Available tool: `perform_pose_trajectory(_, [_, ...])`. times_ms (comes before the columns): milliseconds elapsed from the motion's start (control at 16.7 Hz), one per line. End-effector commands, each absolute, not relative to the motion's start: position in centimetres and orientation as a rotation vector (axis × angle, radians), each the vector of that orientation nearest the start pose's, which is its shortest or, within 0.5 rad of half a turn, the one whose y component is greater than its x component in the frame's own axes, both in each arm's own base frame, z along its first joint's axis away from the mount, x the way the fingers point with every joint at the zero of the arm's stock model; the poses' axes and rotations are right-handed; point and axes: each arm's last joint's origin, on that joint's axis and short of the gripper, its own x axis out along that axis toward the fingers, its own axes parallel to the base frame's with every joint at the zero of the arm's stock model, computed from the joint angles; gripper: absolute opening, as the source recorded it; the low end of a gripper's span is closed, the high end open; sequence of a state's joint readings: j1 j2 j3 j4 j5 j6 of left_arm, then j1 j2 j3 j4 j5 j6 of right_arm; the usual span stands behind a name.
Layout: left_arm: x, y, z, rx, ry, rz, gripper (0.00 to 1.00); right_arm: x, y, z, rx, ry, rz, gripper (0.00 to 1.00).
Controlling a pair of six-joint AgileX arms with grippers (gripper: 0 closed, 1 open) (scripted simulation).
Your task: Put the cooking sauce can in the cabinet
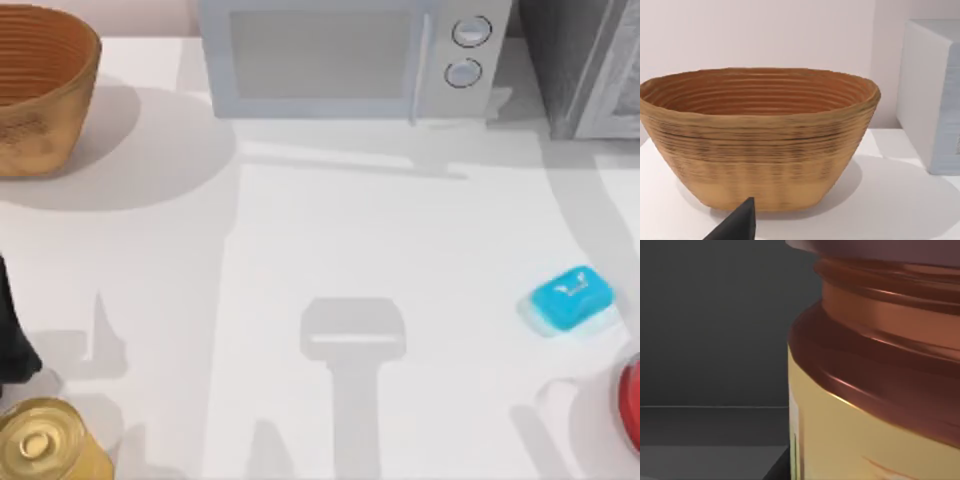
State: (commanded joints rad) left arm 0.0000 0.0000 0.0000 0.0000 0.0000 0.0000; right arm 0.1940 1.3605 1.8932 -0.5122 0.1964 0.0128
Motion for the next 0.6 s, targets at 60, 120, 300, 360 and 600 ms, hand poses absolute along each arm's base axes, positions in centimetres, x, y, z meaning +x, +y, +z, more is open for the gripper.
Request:
perform_pose_trajectory(60, [10.6, -0.1, 16.0, 0.0, 0.0, 0.0, 1.0, 24.5, 4.8, 53.7, 0.001, -0.023, 0.01, 0.0])
perform_pose_trajectory(120, [10.6, -0.1, 16.0, 0.0, 0.0, 0.0, 1.0, 24.5, 4.8, 53.7, 0.001, -0.023, 0.01, 0.0])
perform_pose_trajectory(300, [10.6, -0.1, 16.0, 0.0, 0.0, 0.0, 1.0, 24.9, 4.7, 53.7, 0.003, -0.023, 0.007, 0.0])
perform_pose_trajectory(360, [10.6, -0.1, 16.0, 0.0, 0.0, 0.0, 1.0, 25.5, 4.8, 53.8, 0.002, -0.026, 0.008, 0.0])
perform_pose_trajectory(600, [10.6, -0.1, 16.0, 0.0, 0.0, 0.0, 1.0, 30.5, 5.1, 53.7, -0.002, -0.02, 0.01, 0.0])
